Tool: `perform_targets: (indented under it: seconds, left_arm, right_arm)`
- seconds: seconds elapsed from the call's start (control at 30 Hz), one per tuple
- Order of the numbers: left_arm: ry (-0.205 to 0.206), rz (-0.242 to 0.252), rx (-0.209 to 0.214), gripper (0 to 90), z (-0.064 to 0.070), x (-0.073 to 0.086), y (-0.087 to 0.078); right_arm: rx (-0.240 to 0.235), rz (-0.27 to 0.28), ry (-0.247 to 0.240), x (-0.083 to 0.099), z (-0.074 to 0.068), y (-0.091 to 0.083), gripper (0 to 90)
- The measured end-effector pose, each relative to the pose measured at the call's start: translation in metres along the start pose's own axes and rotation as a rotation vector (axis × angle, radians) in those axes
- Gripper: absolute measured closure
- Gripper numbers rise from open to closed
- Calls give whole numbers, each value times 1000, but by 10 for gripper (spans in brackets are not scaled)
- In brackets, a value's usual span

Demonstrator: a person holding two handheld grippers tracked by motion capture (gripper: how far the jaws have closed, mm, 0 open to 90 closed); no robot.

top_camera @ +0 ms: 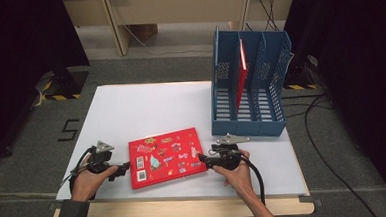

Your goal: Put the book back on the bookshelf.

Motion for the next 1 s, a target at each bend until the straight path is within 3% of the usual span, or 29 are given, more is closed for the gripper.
perform_targets:
  seconds: [0.2,0.27,0.6,0.67,1.0]
  left_arm:
    - [3,-8,70,271,12,0,2]
    - [-16,-11,106,320,15,0,3]
    - [-35,-20,191,411,27,0,4]
    - [-44,-18,204,424,29,0,5]
    - [-55,-25,210,437,29,1,5]
  right_arm:
    - [-3,-12,2,1,-2,1,309]
    - [-4,-16,7,3,-3,2,309]
    - [-35,-58,37,13,-10,12,301]
    - [-43,-65,59,14,-12,14,296]
    - [-57,-70,72,14,-18,22,280]
Point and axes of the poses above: each handheld gripper's, and its own axes: y roughly forward along the jaws, x roughly out of its underside, z roughly to its right, the point moved 4 cm from there along y, roughly forward along the jaws, and after that the axes turned 15 degrees about z, right-handed, at the moved point
